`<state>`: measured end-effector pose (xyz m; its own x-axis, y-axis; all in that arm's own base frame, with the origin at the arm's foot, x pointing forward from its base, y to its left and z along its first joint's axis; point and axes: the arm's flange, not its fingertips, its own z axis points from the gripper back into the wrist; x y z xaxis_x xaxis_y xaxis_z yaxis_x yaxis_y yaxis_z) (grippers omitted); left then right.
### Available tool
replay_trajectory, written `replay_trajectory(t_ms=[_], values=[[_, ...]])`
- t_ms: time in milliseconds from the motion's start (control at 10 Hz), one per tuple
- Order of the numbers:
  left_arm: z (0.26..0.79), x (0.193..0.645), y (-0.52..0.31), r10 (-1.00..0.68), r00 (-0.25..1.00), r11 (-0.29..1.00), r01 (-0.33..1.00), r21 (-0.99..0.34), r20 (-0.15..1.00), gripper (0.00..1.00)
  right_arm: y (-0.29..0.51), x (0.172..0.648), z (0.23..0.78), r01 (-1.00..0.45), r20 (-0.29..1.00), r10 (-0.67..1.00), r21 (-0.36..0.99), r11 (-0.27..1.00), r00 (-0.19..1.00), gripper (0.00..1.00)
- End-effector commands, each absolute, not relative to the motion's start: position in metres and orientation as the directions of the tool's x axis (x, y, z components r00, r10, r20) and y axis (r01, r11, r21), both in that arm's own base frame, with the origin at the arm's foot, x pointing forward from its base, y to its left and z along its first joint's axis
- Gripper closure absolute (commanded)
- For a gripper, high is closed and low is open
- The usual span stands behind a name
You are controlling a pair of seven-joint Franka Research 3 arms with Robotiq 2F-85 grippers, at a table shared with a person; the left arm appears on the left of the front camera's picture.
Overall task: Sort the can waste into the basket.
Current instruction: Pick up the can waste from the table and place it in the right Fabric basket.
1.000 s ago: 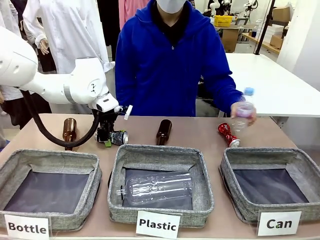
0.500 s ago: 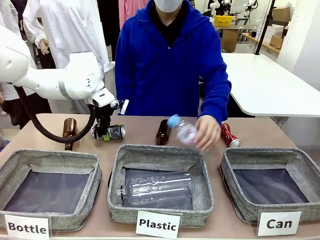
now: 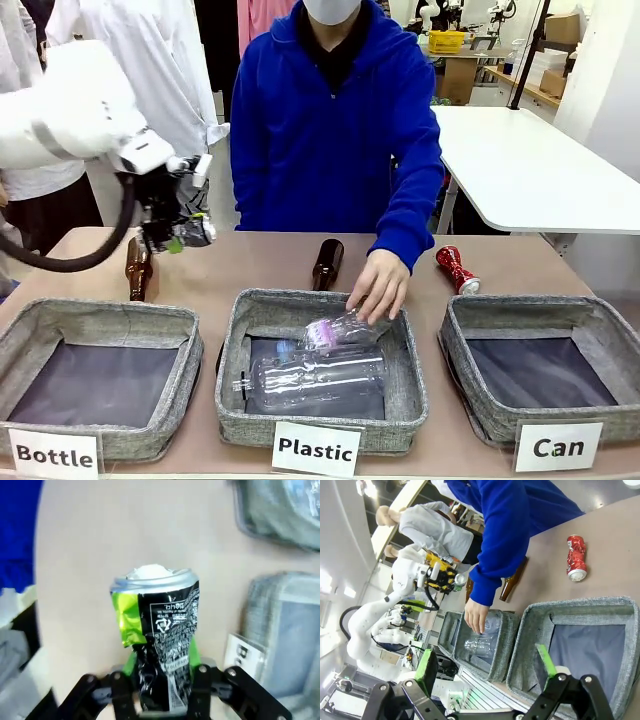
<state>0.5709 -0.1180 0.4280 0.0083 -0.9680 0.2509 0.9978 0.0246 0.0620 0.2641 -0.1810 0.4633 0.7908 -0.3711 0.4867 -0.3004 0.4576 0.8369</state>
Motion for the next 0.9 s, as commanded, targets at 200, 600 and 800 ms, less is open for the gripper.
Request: replay_trajectory(t_ms=[200, 600, 800], values=[[0.477, 0.451, -0.058, -0.909, -0.189, -0.241, 0.966, -0.096, 0.372, 1.00, -0.183, 0.267, 0.465, -0.331, 0.512, -0.374, 0.829, 0.451, 0.773, 0.00], [0.454, 0.347, -0.041, -0.854, -0.219, -0.275, 0.960, -0.052, 0.471, 1.00, -0.183, 0.267, 0.465, -0.331, 0.512, -0.374, 0.829, 0.451, 0.773, 0.00], [0.444, 0.329, -0.041, -0.838, -0.285, -0.316, 0.949, 0.010, 0.465, 1.00, -0.183, 0.267, 0.465, -0.331, 0.512, -0.374, 0.829, 0.451, 0.773, 0.00]])
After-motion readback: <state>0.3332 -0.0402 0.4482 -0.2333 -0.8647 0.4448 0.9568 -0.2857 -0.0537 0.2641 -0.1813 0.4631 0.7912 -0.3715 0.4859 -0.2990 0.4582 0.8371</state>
